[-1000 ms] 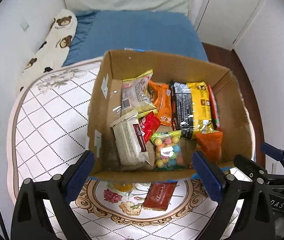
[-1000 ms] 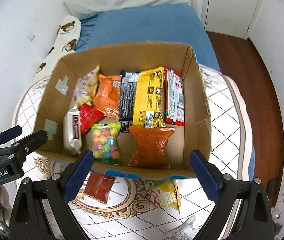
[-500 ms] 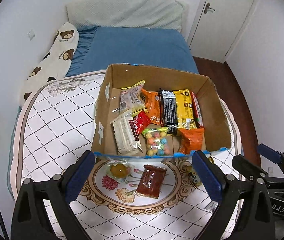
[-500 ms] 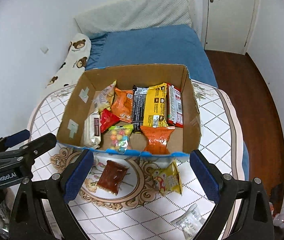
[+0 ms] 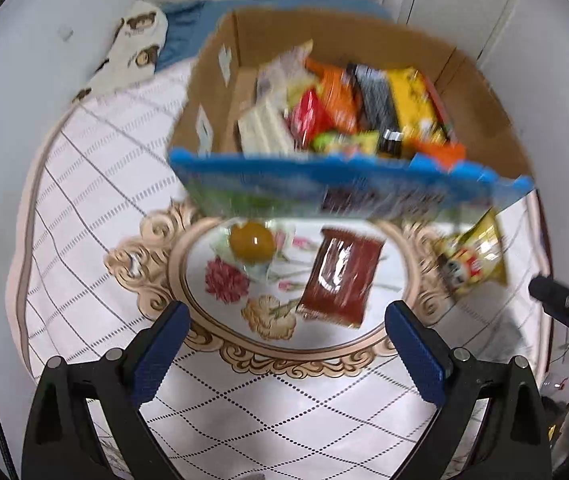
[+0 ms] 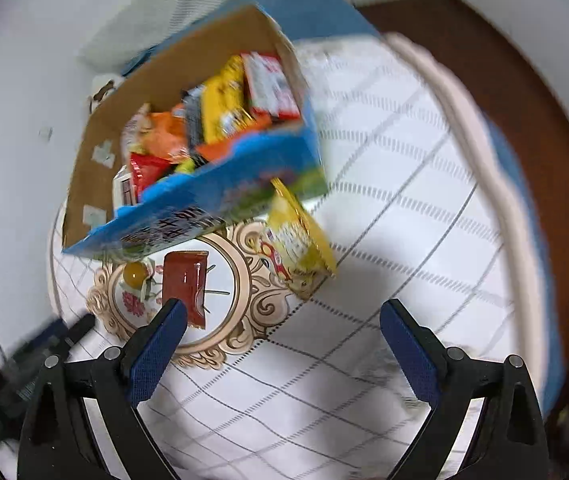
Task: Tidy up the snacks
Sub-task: 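Grasp the yellow chip bag with the right gripper while the left grasps the brown packet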
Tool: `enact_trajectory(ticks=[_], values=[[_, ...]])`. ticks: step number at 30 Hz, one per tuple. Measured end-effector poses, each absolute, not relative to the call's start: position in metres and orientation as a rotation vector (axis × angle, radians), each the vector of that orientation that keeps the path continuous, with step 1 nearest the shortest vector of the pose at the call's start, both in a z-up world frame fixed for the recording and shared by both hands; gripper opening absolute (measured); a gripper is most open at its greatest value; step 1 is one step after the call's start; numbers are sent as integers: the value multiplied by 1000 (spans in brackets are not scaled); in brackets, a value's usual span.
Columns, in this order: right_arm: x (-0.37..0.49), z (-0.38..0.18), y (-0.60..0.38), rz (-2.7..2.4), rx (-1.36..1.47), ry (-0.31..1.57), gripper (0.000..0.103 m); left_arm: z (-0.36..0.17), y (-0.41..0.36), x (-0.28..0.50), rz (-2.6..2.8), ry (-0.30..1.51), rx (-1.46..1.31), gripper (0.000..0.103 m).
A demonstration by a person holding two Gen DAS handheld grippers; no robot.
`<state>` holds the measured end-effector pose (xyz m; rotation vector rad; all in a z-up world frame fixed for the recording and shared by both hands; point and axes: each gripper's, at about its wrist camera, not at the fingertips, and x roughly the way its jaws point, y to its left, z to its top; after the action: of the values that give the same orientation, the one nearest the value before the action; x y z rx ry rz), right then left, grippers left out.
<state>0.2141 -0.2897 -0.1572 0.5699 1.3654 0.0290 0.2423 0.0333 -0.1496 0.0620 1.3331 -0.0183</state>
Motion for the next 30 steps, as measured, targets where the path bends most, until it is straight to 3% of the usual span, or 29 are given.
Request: enact_trajectory(ticks=[7, 9, 12, 23, 24, 25, 27, 30], values=[[244, -217, -271, -73, 618, 1366, 85, -185, 22, 253, 32, 1342, 165, 100], [252, -232, -269, -94, 624, 1389, 65, -190, 18, 258, 31, 1346, 184, 100], [253, -245, -272, -77, 681, 1388, 48, -201, 8, 267, 6, 1373, 207, 100], [214, -219, -271, 15, 551, 1380, 45, -251, -11, 288, -143, 1521, 166, 100], [211, -218, -270, 17, 548, 1378, 45, -254, -12, 289, -150, 1526, 161, 96], [208, -216, -271, 19, 544, 1376, 45, -259, -12, 290, -157, 1531, 148, 81], [204, -214, -269, 23, 539, 1378, 45, -265, -12, 292, -152, 1541, 143, 62], [201, -214, -266, 35, 539, 1382, 45, -264, -10, 289, -170, 1528, 130, 54]])
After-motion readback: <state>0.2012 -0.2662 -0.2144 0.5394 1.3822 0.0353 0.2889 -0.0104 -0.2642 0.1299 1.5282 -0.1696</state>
